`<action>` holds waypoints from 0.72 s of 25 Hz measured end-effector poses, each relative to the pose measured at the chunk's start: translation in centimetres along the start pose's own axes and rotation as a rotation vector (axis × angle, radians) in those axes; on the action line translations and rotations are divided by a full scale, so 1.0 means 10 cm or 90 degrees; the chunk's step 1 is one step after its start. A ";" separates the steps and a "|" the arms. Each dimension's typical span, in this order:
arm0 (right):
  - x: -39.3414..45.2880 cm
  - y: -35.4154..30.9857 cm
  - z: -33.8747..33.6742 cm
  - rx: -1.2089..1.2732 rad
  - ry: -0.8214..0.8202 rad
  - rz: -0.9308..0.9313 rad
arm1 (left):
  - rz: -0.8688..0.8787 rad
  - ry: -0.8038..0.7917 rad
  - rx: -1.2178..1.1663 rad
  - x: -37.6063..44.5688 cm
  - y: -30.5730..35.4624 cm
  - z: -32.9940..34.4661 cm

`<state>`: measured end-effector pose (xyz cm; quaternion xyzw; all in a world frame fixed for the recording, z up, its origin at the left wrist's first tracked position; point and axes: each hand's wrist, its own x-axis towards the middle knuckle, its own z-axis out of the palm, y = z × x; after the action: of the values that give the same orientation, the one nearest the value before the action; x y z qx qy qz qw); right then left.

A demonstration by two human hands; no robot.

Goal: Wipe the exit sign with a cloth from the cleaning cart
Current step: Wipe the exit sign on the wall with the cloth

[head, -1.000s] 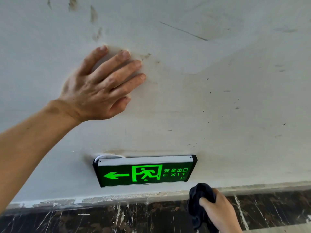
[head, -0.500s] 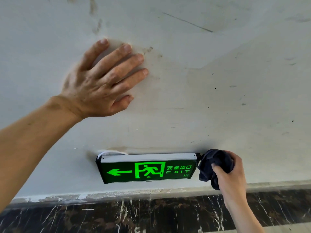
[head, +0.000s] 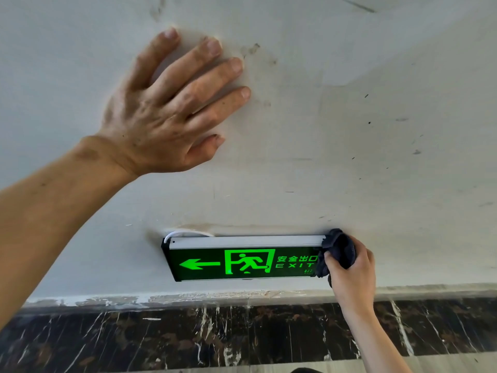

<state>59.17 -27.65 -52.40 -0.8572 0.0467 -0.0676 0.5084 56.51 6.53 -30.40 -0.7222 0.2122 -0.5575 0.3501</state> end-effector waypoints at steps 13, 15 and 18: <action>-0.09 0.49 0.28 -0.053 -0.099 0.065 | 0.000 -0.009 0.010 0.00 0.00 0.00; -0.11 0.60 0.31 -0.117 -0.113 0.048 | -0.003 -0.007 0.016 -0.01 -0.01 0.01; -0.10 0.77 0.30 -0.266 -0.207 0.049 | 0.004 -0.008 0.020 -0.01 0.00 0.01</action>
<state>58.60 -28.64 -60.66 -0.9408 0.0100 0.1017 0.3231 56.57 6.59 -30.45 -0.7193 0.2032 -0.5553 0.3646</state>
